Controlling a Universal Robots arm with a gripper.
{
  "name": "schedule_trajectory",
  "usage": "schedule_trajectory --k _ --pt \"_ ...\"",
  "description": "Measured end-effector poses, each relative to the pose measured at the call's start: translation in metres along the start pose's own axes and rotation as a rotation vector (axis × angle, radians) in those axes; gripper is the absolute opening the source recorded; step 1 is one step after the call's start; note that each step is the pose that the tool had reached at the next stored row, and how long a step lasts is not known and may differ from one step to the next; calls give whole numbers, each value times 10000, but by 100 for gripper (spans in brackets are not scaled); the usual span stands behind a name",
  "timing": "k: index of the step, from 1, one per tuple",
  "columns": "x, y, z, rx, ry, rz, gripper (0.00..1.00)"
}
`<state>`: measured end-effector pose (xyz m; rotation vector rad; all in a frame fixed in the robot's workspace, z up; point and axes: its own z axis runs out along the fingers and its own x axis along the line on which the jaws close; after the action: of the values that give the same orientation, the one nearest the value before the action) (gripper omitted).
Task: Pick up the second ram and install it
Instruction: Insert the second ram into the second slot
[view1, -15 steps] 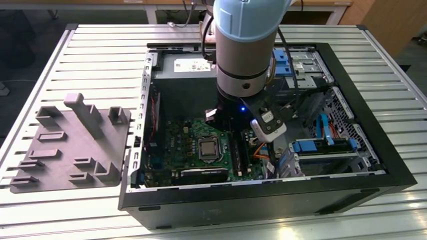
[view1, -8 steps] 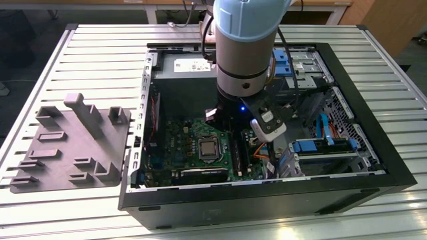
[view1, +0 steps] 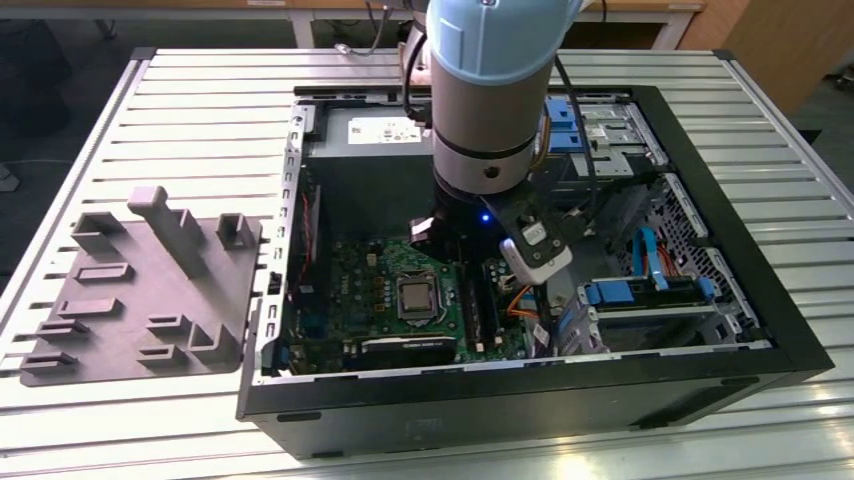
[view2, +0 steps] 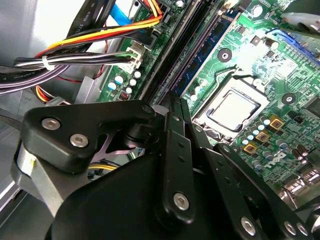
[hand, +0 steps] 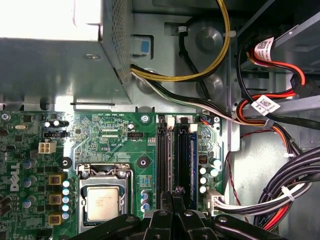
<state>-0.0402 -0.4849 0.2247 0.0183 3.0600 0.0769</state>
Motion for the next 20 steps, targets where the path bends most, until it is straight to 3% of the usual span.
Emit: schedule_trajectory --k 20 --pt "2 -1 21 -3 -1 0 12"
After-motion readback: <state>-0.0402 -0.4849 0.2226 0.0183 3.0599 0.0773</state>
